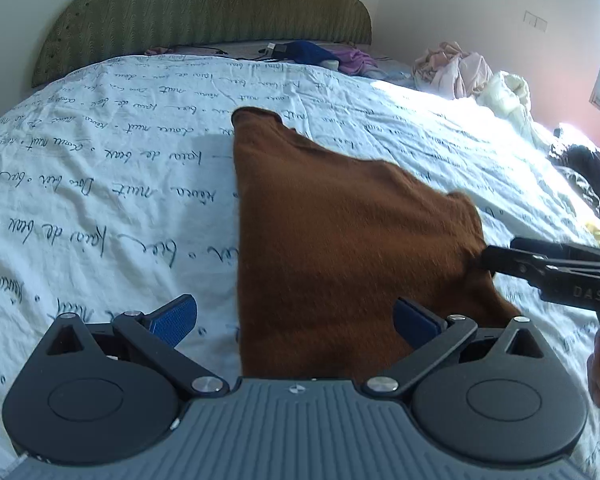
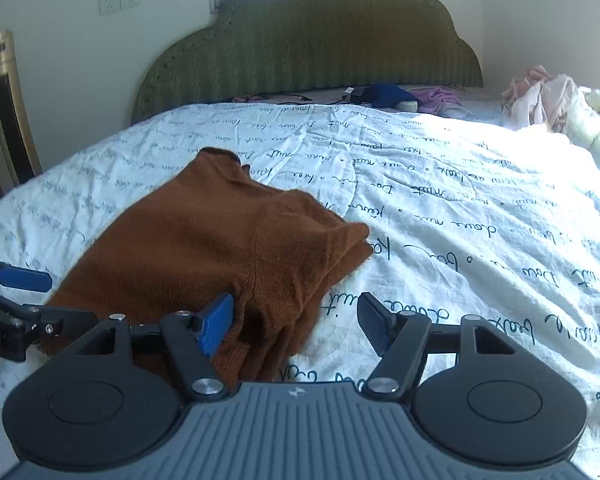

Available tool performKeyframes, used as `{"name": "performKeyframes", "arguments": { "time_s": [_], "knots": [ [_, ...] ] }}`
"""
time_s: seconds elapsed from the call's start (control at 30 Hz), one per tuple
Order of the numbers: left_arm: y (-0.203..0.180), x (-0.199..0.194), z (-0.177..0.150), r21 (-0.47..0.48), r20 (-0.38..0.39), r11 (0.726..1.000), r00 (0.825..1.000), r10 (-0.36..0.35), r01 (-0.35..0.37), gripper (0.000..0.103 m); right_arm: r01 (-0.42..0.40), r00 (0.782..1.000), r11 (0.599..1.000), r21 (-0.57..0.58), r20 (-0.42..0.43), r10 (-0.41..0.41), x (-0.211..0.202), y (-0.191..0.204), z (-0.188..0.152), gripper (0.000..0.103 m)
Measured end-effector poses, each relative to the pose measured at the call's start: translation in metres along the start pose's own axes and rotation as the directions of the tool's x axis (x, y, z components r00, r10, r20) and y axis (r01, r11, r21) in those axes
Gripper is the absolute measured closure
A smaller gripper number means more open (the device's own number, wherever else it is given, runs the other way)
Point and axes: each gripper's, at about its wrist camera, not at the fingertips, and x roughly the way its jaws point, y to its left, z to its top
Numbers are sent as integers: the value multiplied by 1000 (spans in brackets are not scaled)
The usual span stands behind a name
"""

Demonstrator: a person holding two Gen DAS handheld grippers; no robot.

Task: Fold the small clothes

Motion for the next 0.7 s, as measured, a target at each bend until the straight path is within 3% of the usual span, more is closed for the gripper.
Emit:
{"name": "performKeyframes", "arguments": {
  "time_s": [0.03,0.17,0.3,0.37,0.4,0.43,0.47,0.5,0.53,0.63,0.7],
  "knots": [
    [8,4,12,-22,-3,1000,1000,-15,15,0,-36,999,997,67,-2,36,1,-12,5,29],
    [37,42,56,-110,-84,987,988,-128,119,0,-153,985,949,275,-36,169,29,-57,20,28],
    [60,86,75,-278,-160,936,950,-269,218,0,-216,957,870,443,-80,279,72,-82,23,27],
    [67,112,76,-361,-202,899,920,-337,250,0,-233,946,840,491,-85,312,86,-83,22,22],
    [69,119,75,-383,-203,889,917,-345,250,1,-247,943,833,496,-75,324,90,-82,22,20],
    [69,119,77,-386,-168,886,925,-340,256,4,-254,942,834,490,-71,329,93,-79,23,23],
    [68,119,79,-385,-160,891,934,-320,240,11,-259,941,841,475,-73,331,95,-76,25,33],
    [65,118,81,-371,-169,904,941,-292,214,52,-256,944,853,454,-75,323,95,-72,27,82],
    [60,117,82,-343,-197,921,945,-261,183,71,-246,946,859,448,-81,313,95,-69,29,84],
    [51,105,86,-249,-170,959,969,-182,137,72,-207,969,918,339,-55,239,81,-56,40,88],
    [44,102,86,-186,-149,980,983,-105,77,72,-139,986,944,298,-43,159,76,-50,44,90]
  ]
}}
